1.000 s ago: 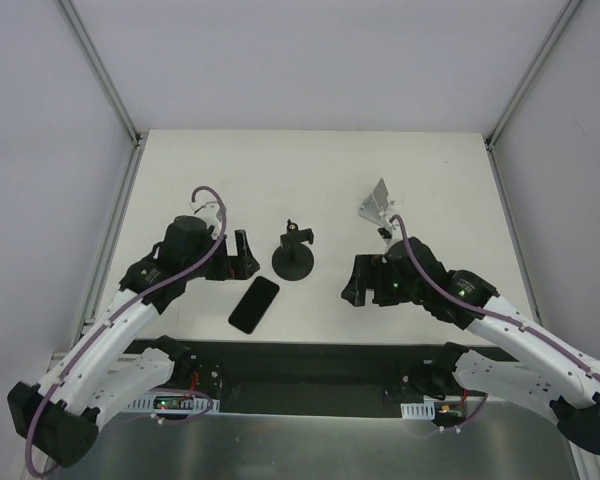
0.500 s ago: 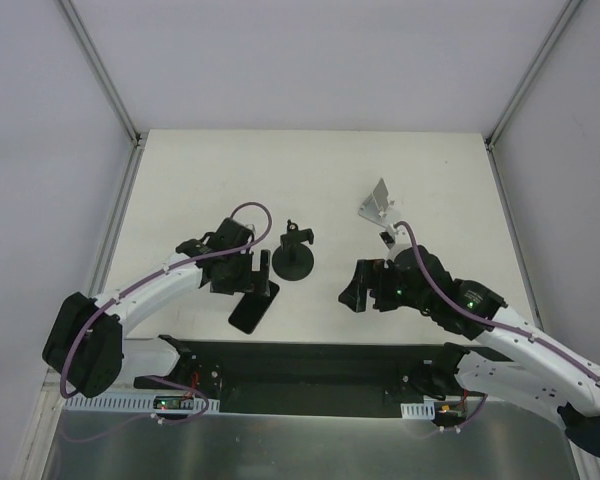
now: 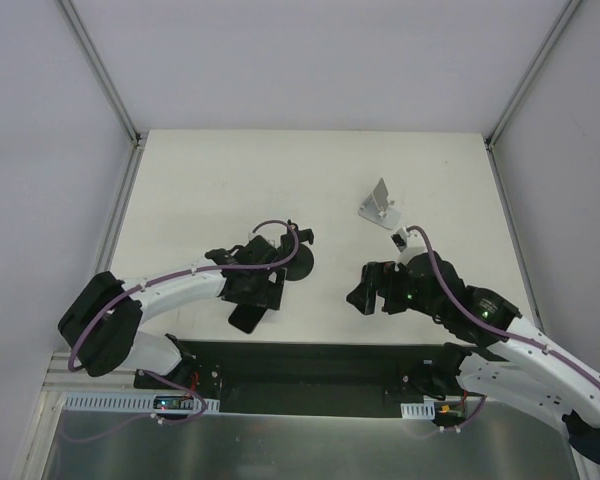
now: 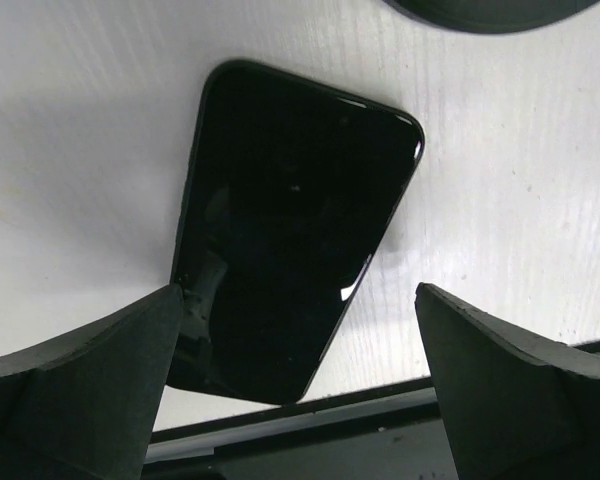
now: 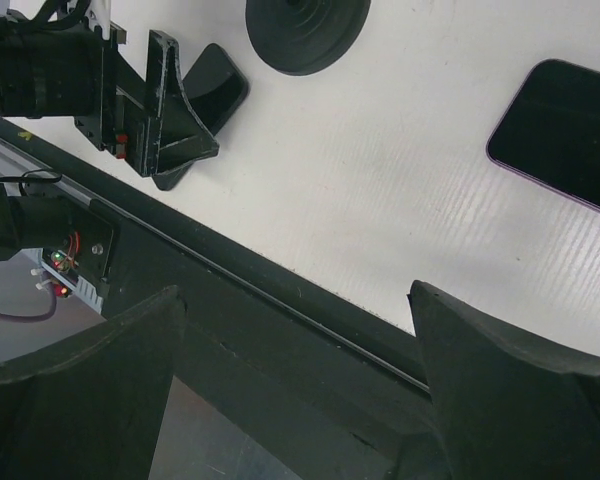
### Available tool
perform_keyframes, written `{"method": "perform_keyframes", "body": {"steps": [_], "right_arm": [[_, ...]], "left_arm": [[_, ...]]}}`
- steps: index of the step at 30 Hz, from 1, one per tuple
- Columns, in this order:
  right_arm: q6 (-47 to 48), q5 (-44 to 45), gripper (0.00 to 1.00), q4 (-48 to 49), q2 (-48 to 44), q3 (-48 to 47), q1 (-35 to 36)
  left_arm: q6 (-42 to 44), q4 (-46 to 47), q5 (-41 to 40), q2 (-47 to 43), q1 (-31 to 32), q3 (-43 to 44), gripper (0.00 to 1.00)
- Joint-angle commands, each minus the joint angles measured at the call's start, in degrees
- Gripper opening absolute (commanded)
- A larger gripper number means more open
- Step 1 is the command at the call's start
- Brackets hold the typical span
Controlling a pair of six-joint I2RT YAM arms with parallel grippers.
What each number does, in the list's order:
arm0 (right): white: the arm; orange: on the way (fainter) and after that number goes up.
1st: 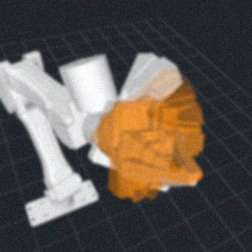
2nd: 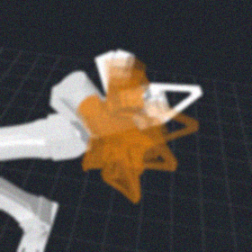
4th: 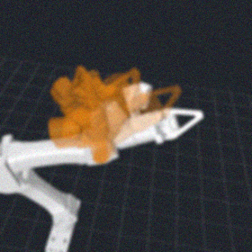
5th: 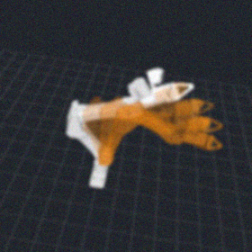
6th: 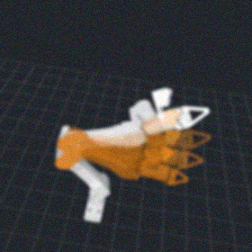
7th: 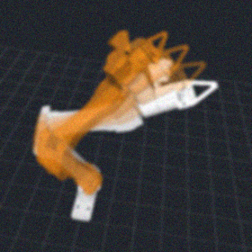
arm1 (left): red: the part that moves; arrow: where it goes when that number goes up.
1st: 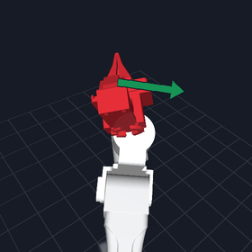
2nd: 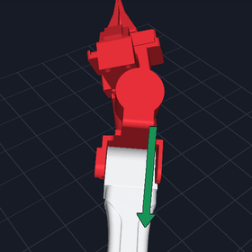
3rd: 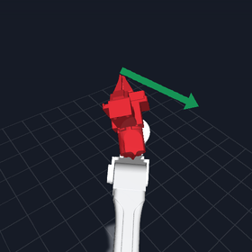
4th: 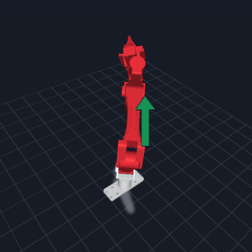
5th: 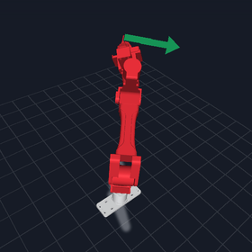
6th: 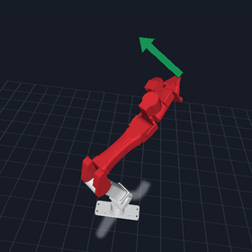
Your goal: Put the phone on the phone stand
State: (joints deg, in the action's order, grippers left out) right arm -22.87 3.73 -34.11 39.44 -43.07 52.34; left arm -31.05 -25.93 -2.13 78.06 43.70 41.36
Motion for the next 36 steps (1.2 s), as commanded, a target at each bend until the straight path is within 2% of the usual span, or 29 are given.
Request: {"method": "perform_keyframes", "body": {"steps": [1, 6, 13, 18, 26, 27, 28, 33, 36], "right_arm": [[0.46, 2.33, 0.96, -0.08, -1.3, 0.36, 0.22], [0.29, 2.08, 0.96, -0.17, -1.12, 1.32, 0.14], [-0.77, 2.34, 0.96, 0.18, -2.44, 4.3, 0.13], [-0.07, 2.87, 0.96, 0.01, -1.3, 3.08, 0.22], [-3.05, 0.49, 0.96, -1.4, -0.59, 5.01, 0.22], [-3.32, 0.93, 0.96, -1.84, -0.85, 5.19, 0.22], [-3.58, 1.45, 0.96, -2.71, -1.29, 5.36, 0.22], [-3.76, 8.47, 0.96, -8.77, -1.3, 3.35, 0.22], [-3.76, 11.99, 0.96, -13.6, -0.6, 2.21, 0.22]], "left_arm": [[-4.19, -0.26, -5.16, 2.71, 2.78, -0.84, 0.99], [-4.99, -0.61, -7.01, 1.05, 4.37, -1.2, 0.99], [-1.48, 0.27, -8.06, -2.83, 4.37, -1.55, 0.99], [-1.04, -0.08, -8.59, -4.76, 4.37, -2.07, 0.99], [0.81, -1.58, -10.44, 2.6, 3.41, 0.91, 0.99], [0.99, -1.58, -10.09, 3.58, 3.41, 1.87, 0.98], [1.25, -1.49, -9.39, 4.72, 3.41, 2.49, 0.92], [0.73, -1.58, -7.62, 8.86, 3.41, 2.76, 0.74], [1.08, -1.66, -6.23, 8.6, 3.49, 1.97, 0.58]]}}
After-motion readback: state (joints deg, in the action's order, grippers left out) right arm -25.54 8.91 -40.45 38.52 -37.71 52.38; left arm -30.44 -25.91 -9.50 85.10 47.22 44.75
